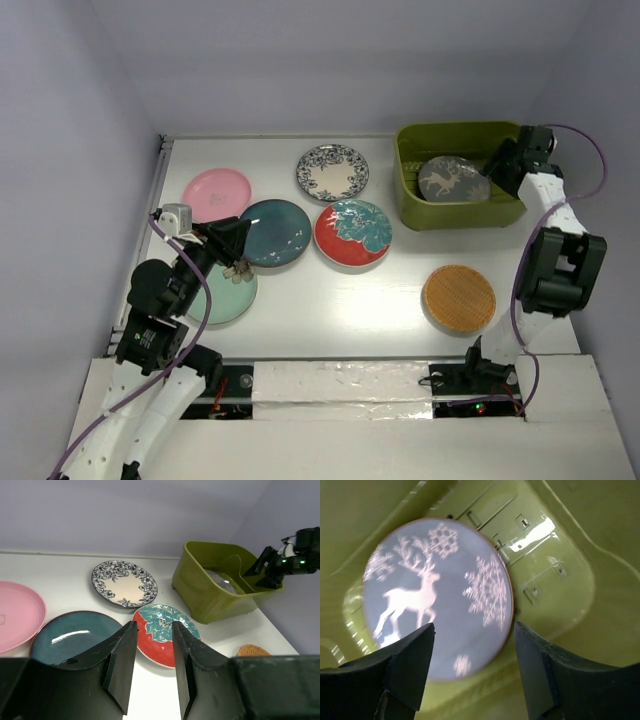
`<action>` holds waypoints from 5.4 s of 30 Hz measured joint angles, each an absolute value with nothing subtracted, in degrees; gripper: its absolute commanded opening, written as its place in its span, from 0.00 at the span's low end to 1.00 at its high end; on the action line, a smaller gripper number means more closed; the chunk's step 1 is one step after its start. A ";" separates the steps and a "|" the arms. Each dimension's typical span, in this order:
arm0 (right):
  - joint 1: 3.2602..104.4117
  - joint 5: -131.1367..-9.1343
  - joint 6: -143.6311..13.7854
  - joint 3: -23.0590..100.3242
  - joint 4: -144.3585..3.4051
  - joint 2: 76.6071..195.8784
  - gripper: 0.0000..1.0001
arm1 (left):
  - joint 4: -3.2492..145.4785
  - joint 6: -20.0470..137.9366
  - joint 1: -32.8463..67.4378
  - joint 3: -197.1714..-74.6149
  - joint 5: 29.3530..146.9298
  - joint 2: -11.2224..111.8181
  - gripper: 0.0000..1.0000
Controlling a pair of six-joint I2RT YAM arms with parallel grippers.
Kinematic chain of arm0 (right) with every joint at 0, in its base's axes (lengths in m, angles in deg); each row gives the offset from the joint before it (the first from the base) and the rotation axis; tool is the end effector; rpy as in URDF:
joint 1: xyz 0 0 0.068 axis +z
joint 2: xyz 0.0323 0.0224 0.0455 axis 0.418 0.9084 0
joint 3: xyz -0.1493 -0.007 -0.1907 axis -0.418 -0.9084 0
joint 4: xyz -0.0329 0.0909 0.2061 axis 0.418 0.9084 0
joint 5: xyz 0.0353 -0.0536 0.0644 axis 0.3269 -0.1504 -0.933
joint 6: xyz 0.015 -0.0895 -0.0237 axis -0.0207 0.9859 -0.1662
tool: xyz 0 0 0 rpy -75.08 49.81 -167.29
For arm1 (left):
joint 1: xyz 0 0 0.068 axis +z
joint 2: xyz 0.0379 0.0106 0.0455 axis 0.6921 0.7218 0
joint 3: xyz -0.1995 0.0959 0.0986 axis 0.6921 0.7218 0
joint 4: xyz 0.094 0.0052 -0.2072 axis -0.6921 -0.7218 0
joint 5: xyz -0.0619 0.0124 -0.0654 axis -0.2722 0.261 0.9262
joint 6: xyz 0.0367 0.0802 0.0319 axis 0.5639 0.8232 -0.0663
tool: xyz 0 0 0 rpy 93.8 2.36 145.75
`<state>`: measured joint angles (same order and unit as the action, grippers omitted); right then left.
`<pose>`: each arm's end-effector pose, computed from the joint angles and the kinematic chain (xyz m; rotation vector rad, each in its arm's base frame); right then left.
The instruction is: Place the plates into the plastic bin on the countertop
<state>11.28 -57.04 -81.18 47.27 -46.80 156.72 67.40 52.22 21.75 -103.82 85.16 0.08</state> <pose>0.3890 -0.1012 0.2315 0.7643 2.1610 -0.0220 0.1359 -0.0635 0.3604 0.1242 1.3640 -0.6551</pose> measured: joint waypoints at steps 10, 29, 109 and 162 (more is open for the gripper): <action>39.25 -60.17 -87.08 30.55 -63.35 124.20 0.00 | 67.05 52.09 21.75 -103.82 84.02 0.10 0.06; 85.26 -65.48 -115.84 24.38 -89.27 165.88 0.63 | 63.43 51.35 21.75 -103.82 75.30 -1.34 0.10; 16.87 -58.42 -88.30 33.69 -56.81 131.43 0.00 | 60.98 49.90 21.34 -103.86 81.57 1.83 0.26; 83.78 -31.45 -127.12 12.87 -72.46 142.40 0.00 | 58.18 49.84 18.71 -103.89 72.50 0.23 0.11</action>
<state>83.78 -31.45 -127.12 12.87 -72.46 142.40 58.18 49.84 18.71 -103.89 72.50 0.23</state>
